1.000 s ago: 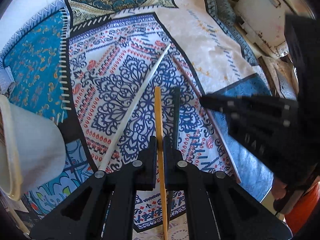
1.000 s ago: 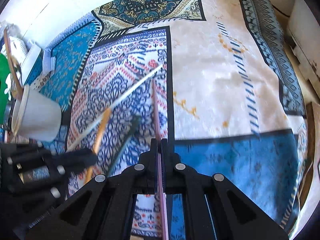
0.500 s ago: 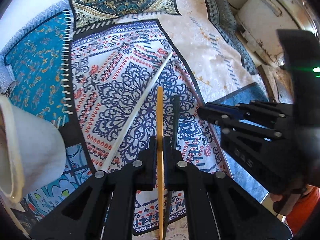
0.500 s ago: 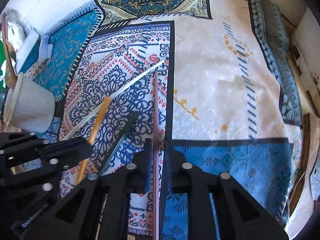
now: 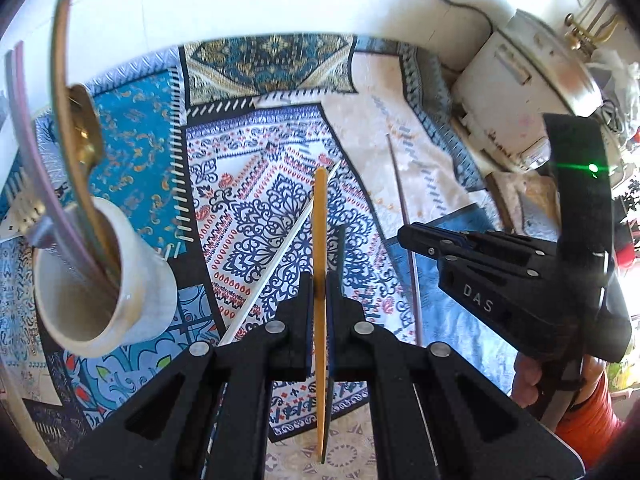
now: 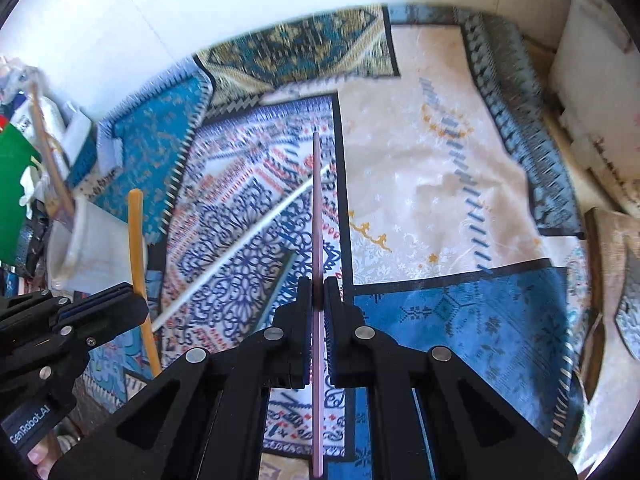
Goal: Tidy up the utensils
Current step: 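Lift the yellow chopstick toward the cup with the left tool while the right tool lifts the pink chopstick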
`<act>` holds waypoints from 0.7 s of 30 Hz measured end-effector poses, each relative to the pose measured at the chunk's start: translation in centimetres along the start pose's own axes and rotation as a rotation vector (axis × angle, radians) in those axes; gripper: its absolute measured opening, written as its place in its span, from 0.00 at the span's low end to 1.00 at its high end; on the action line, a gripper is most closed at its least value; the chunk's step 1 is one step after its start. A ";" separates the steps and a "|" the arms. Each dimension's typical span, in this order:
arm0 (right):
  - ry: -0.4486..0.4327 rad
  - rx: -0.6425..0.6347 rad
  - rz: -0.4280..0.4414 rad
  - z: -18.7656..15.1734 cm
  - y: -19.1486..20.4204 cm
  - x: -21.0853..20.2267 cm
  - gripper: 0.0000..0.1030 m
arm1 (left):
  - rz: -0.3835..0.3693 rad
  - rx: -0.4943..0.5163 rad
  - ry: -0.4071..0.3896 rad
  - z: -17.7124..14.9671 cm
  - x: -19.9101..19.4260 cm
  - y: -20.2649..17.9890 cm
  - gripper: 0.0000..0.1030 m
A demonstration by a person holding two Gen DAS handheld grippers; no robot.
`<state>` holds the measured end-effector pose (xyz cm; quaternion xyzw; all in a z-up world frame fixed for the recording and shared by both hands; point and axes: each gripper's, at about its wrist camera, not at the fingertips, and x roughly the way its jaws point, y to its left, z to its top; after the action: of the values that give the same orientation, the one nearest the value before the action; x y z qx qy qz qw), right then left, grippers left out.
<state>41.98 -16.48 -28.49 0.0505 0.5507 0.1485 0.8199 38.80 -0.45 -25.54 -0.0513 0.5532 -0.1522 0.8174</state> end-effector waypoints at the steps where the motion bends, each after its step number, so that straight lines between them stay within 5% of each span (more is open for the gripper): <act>1: -0.020 -0.002 -0.001 0.2 0.0 -0.7 0.05 | -0.002 -0.001 -0.013 -0.1 -0.6 -0.1 0.04; 21: -0.294 -0.090 0.032 0.4 4.4 -10.9 0.05 | 0.025 0.019 -0.252 0.0 -10.2 -1.4 0.00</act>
<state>37.72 -15.48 -17.60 0.0435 0.4167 0.1769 0.8906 35.01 1.35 -16.16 -0.0556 0.4452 -0.1396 0.8828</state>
